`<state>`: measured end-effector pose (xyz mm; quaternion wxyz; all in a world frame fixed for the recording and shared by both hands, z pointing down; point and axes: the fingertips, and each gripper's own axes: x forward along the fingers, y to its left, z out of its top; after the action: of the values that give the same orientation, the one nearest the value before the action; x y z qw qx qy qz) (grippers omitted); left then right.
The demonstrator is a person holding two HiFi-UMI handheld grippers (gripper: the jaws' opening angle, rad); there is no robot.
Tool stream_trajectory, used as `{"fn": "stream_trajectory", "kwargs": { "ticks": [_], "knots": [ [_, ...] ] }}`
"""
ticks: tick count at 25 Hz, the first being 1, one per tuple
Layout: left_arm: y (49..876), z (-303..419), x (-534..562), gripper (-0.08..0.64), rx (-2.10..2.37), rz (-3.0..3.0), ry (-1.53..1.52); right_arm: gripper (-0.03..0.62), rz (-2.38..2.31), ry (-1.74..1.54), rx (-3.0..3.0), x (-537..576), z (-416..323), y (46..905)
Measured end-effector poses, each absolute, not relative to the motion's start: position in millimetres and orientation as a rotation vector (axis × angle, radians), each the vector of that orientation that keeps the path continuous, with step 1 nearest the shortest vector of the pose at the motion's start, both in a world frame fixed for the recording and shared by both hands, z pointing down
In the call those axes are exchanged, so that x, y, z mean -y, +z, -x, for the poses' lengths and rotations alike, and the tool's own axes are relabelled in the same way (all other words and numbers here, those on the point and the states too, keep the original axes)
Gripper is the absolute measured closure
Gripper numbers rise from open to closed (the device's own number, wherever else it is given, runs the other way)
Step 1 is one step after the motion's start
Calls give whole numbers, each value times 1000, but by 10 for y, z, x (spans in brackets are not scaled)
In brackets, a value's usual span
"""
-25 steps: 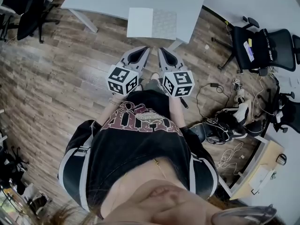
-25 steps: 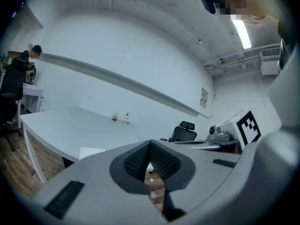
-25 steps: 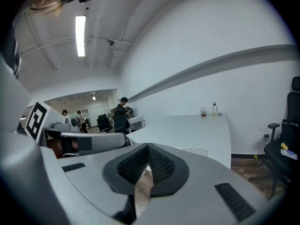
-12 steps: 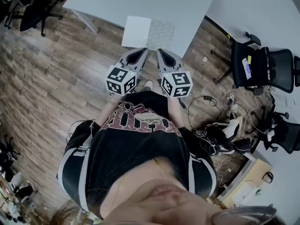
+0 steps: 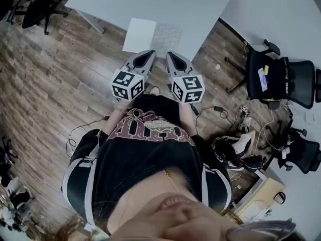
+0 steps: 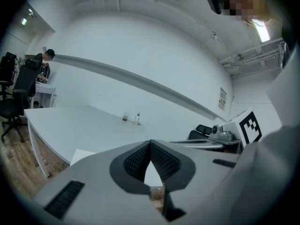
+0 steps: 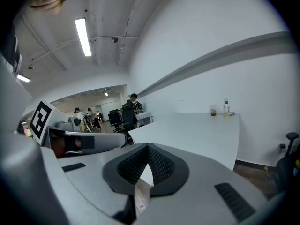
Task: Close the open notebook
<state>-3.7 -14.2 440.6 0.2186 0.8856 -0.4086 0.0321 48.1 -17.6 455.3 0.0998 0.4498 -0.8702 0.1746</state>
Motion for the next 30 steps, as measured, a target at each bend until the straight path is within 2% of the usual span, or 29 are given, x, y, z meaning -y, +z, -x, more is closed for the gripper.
{"fn": "stream_trajectory", "kwargs": {
  "ticks": [14,30],
  "knots": [
    [4496,-13,526,514,1075,-2445,112,574,-1385,541,2527,564,-627,4657],
    [4696,464,1411,514,1009,-2441,164,574,-1451,562,2437,1431,-290,4850]
  ]
}}
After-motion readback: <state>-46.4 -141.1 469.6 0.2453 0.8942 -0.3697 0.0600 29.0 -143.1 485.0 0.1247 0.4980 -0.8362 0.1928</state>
